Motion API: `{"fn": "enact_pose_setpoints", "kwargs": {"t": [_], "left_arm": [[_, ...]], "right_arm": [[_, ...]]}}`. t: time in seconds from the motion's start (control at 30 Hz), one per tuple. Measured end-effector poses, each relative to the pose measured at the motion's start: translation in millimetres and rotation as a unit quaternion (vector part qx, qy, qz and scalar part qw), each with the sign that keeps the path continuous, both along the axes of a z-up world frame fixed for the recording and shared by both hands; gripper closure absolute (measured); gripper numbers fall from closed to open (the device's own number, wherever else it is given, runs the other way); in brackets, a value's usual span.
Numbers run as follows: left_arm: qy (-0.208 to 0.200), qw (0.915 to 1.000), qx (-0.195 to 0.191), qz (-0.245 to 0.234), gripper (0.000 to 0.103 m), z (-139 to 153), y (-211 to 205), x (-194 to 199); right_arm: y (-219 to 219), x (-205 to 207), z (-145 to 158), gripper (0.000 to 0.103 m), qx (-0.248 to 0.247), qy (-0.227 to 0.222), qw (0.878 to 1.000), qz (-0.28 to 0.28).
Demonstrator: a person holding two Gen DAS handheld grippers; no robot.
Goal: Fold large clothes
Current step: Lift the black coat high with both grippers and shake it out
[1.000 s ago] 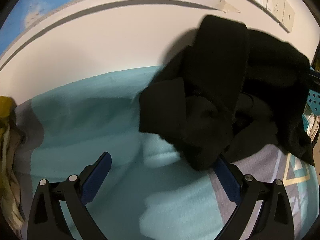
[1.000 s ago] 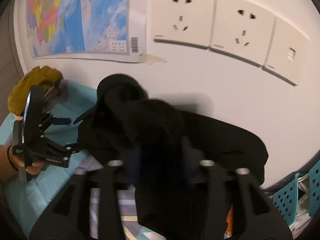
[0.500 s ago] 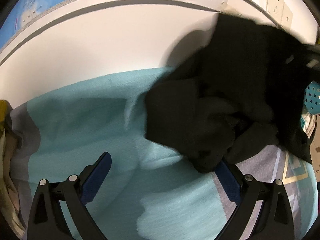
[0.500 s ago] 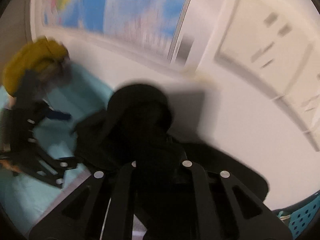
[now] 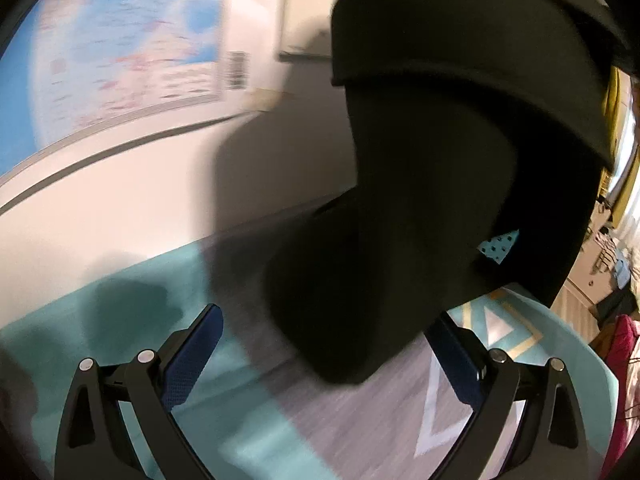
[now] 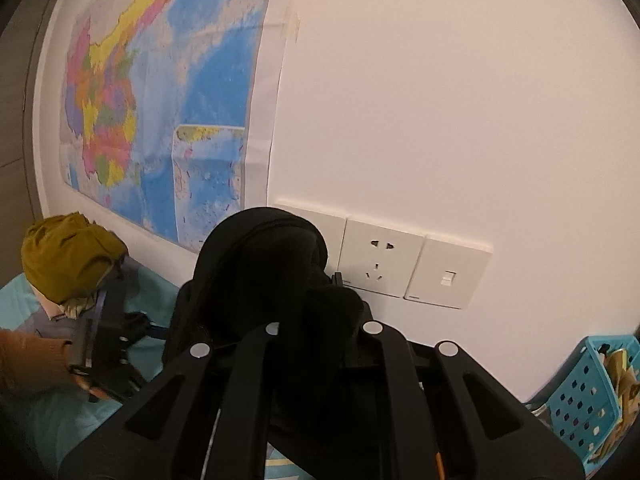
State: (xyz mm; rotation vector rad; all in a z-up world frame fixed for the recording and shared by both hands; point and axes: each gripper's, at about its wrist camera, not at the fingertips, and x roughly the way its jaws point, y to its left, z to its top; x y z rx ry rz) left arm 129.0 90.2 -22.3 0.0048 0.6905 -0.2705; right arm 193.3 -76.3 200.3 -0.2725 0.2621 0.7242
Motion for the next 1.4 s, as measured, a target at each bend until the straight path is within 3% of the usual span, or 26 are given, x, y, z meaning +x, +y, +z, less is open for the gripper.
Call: {"fn": "enact_pose_setpoints", "kwargs": {"t": [0.03,0.07,0.1,0.13,0.17,0.23,0.43,0.5,0.63,0.7,0.83,0.93,1.1,1.2,1.27,1.33,1.4], "left_arm": [[-0.006,0.9999,0.006,-0.006,0.020,-1,-1,5],[0.002,0.9998,0.016,-0.007,0.054,-4,-3,15],[0.021,0.9996,0.015,-0.007,0.094,-6,-4,23],[0.036,0.9992,-0.002,-0.016,0.096,-5,-3,29],[0.014,0.9998,-0.009,-0.010,0.097,6,-3,29],[-0.028,0.9993,0.024,0.008,0.098,30,-9,26],[-0.123,0.9917,0.035,-0.009,0.098,147,-32,12],[-0.164,0.9855,0.043,-0.004,0.098,184,-39,0],[-0.244,0.9693,0.019,0.019,0.098,260,-22,-48],[-0.280,0.9594,0.017,0.025,0.097,287,-5,-82],[-0.342,0.9371,0.053,0.049,0.095,330,26,-173],[-0.353,0.9288,0.087,0.071,0.092,342,44,-240],[-0.312,0.9342,0.142,0.100,0.092,333,40,-312],[-0.291,0.9312,0.176,0.130,0.090,324,33,-358],[-0.263,0.9400,0.169,0.136,0.090,305,27,-369],[-0.230,0.9491,0.158,0.146,0.090,287,30,-366],[-0.170,0.9624,0.142,0.156,0.090,256,45,-342]], "right_arm": [[-3,-2,0,0.095,0.003,-0.002,1.000,-0.003],[-8,-2,-1,0.096,0.012,0.001,1.000,-0.009],[-16,-1,2,0.096,0.015,0.001,1.000,-0.015],[-24,0,2,0.096,0.016,0.001,1.000,-0.024],[-29,-1,6,0.096,0.017,-0.004,0.999,-0.035],[-41,-5,21,0.097,0.034,-0.018,0.998,-0.056],[-90,-55,107,0.097,0.088,-0.105,0.986,-0.092],[-102,-80,136,0.097,0.101,-0.138,0.981,-0.095],[-131,-142,182,0.097,0.124,-0.188,0.971,-0.079],[-144,-171,191,0.097,0.131,-0.206,0.967,-0.071],[-157,-226,190,0.097,0.138,-0.210,0.967,-0.030],[-158,-259,175,0.097,0.148,-0.200,0.969,0.012],[-140,-303,148,0.097,0.144,-0.171,0.971,0.091],[-124,-306,135,0.096,0.151,-0.141,0.968,0.139],[-111,-294,125,0.096,0.148,-0.121,0.970,0.152],[-87,-262,106,0.096,0.145,-0.074,0.972,0.170],[-54,-221,78,0.096,0.124,-0.017,0.977,0.170]]}}
